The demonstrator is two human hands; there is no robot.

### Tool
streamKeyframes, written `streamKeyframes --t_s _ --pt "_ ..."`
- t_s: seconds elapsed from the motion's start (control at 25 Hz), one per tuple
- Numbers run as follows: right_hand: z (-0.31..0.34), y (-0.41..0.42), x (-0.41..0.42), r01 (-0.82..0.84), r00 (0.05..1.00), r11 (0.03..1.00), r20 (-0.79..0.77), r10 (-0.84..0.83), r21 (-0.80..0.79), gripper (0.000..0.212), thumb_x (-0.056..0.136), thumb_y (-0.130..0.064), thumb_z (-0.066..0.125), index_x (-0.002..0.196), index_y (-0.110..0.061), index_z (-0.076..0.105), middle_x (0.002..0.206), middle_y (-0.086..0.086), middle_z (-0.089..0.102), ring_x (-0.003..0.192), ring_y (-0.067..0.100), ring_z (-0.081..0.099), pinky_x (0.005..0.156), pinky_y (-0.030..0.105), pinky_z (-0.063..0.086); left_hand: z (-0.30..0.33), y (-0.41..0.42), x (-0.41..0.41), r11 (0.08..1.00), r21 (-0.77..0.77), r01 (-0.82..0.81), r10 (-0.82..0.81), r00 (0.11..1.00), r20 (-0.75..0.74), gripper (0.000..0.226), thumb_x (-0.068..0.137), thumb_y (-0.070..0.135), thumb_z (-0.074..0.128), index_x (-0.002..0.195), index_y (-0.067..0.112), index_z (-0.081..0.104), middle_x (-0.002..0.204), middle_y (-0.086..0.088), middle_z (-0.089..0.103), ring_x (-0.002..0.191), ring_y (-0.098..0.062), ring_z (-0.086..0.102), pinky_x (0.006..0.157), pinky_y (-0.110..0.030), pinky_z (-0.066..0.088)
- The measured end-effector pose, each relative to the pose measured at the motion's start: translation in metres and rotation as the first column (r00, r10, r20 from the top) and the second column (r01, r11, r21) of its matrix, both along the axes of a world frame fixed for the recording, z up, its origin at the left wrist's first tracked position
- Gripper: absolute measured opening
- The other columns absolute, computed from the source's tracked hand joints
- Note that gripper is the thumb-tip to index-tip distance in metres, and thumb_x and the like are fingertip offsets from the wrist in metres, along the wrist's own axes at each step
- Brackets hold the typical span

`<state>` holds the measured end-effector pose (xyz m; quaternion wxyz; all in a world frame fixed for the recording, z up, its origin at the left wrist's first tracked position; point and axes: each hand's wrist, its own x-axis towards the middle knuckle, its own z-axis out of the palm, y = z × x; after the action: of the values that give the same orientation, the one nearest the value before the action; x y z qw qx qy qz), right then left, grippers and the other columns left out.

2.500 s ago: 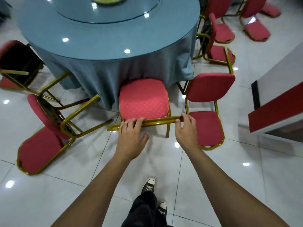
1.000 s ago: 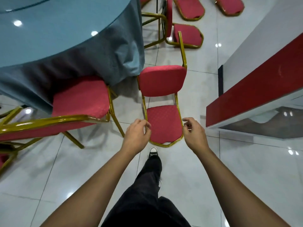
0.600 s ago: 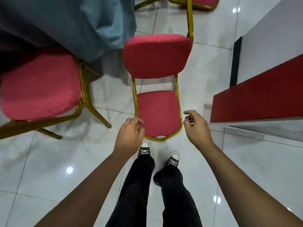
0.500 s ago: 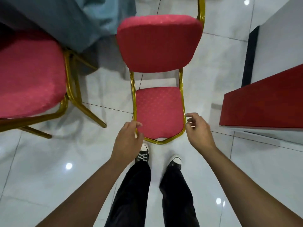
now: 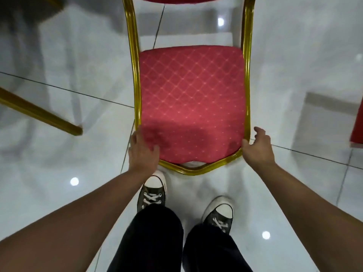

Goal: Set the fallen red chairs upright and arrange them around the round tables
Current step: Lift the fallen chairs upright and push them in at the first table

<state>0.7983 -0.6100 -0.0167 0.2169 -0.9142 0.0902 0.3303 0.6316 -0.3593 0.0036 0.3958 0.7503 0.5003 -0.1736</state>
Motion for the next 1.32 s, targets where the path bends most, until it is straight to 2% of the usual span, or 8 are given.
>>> streamKeyframes --t_s 0.24,0.44,0.64,0.72,0.88,0.96,1.2,1.32 --pt "-0.063 0.007 0.018 0.220 0.975 0.964 -0.070 -0.212 0.149 0.069 0.085 -0.050 0.072 0.136 -0.013 0.044 0.119 0.002 0.056 0.111 0.026 0.057 0.099 0.044 0.047 -0.066 0.044 0.011 0.958 -0.135 -0.254 0.252 0.967 -0.025 0.082 0.081 0.034 0.071 0.150 0.025 0.027 0.133 -0.008 0.057 0.121 -0.032 0.057 0.104 -0.053 0.047" --pt "-0.007 0.005 0.009 0.303 0.953 0.942 -0.063 -0.297 0.144 0.081 0.077 -0.062 0.076 0.134 -0.013 0.044 0.117 0.001 0.058 0.111 0.029 0.060 0.099 0.046 0.049 -0.007 0.038 -0.001 0.968 -0.103 -0.230 0.228 0.973 -0.034 0.085 0.081 0.034 0.080 0.148 0.020 0.029 0.132 -0.007 0.059 0.119 -0.031 0.059 0.099 -0.041 0.050" --pt "0.167 -0.016 -0.008 0.285 0.958 0.952 -0.069 -0.279 0.111 0.078 0.069 -0.073 0.074 0.119 -0.017 0.050 0.107 0.001 0.063 0.101 0.029 0.063 0.095 0.049 0.051 0.161 0.022 -0.029 0.992 -0.022 -0.127 0.125 0.989 -0.081 0.111 0.062 0.070 0.074 0.152 0.038 0.018 0.131 -0.011 0.056 0.119 -0.035 0.059 0.098 -0.052 0.052" --pt "0.251 -0.020 -0.008 0.265 0.964 0.958 -0.061 -0.260 0.106 0.073 0.070 -0.072 0.073 0.114 -0.017 0.054 0.102 0.002 0.065 0.097 0.029 0.064 0.092 0.046 0.052 0.244 0.013 -0.033 0.996 0.018 -0.083 0.084 0.992 -0.093 0.102 0.074 0.066 0.073 0.155 0.045 0.014 0.135 -0.015 0.047 0.121 -0.036 0.055 0.102 -0.053 0.049" --pt "0.421 -0.021 0.009 0.265 0.964 0.957 -0.040 -0.262 0.122 0.062 0.076 -0.063 0.075 0.110 -0.012 0.064 0.099 0.006 0.068 0.098 0.031 0.066 0.086 0.039 0.050 0.415 0.004 -0.018 0.991 0.129 -0.029 0.041 0.995 -0.092 0.065 0.085 0.055 0.069 0.144 0.046 0.044 0.152 -0.009 0.029 0.129 -0.043 0.047 0.109 -0.054 0.041" --pt "0.497 -0.019 0.028 0.256 0.967 0.960 -0.023 -0.255 0.116 0.056 0.078 -0.057 0.076 0.106 -0.008 0.070 0.100 0.012 0.072 0.097 0.033 0.068 0.084 0.038 0.052 0.487 0.009 0.001 0.989 0.146 0.007 0.013 0.991 -0.134 0.053 0.087 0.050 0.068 0.137 0.042 0.054 0.154 -0.005 0.034 0.132 -0.039 0.046 0.110 -0.052 0.036" --pt "0.650 0.011 0.075 0.332 0.943 0.919 -0.072 -0.324 0.212 0.049 0.079 -0.026 0.073 0.116 0.005 0.065 0.107 0.018 0.070 0.092 0.035 0.069 0.079 0.043 0.059 0.630 0.026 0.045 0.979 0.108 -0.171 0.175 0.984 -0.025 0.007 0.079 0.034 0.068 0.080 0.027 0.069 0.099 0.000 0.074 0.088 -0.031 0.071 0.091 -0.045 0.055" --pt "0.685 0.030 0.072 0.398 0.907 0.847 -0.011 -0.422 0.352 0.053 0.090 -0.021 0.061 0.138 -0.004 0.045 0.119 0.011 0.058 0.110 0.034 0.060 0.093 0.042 0.051 0.665 0.017 0.058 0.980 0.189 -0.060 0.057 0.998 0.020 0.020 0.091 0.036 0.050 0.093 0.028 0.068 0.097 -0.007 0.073 0.088 -0.036 0.069 0.089 -0.045 0.056"
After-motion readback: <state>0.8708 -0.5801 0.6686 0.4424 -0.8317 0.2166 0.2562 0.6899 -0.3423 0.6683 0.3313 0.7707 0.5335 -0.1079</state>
